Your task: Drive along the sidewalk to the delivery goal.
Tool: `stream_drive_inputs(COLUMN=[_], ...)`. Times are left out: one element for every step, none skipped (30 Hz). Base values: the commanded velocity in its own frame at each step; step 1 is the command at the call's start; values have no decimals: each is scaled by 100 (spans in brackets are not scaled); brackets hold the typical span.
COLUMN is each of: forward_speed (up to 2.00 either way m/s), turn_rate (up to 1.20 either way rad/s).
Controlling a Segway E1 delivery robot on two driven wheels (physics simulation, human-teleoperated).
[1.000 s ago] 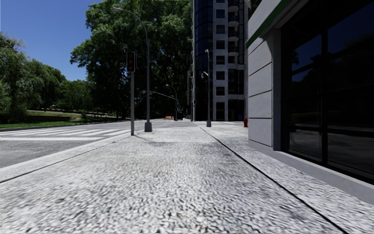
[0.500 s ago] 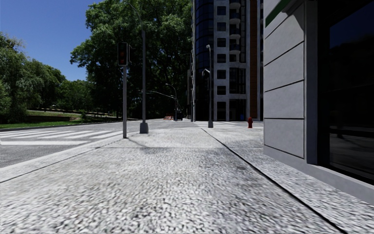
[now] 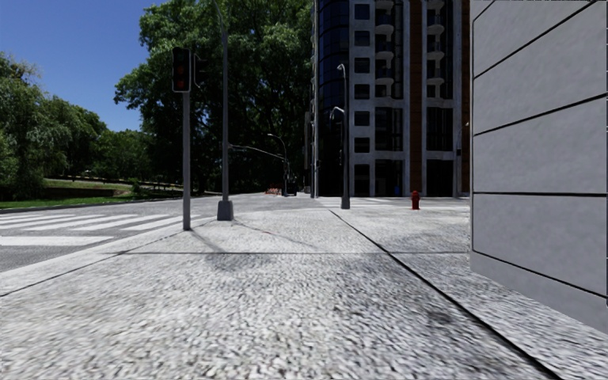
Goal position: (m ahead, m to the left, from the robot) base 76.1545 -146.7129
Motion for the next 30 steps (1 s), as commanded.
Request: stream_drive_inputs(forward_speed=[200, 200, 200, 200, 200, 200, 200, 200, 200, 200, 200, 200, 200, 200, 200, 200, 200, 200, 200, 200, 200, 200, 200, 200, 200, 200, 200, 200, 200, 200], turn_rate=[0, 0, 0, 0, 0, 0, 0, 0, 0, 0, 0, 0, 0, 0, 0, 0, 0, 0, 0, 0, 0, 0, 0, 0, 0, 0, 0, 0, 0, 0])
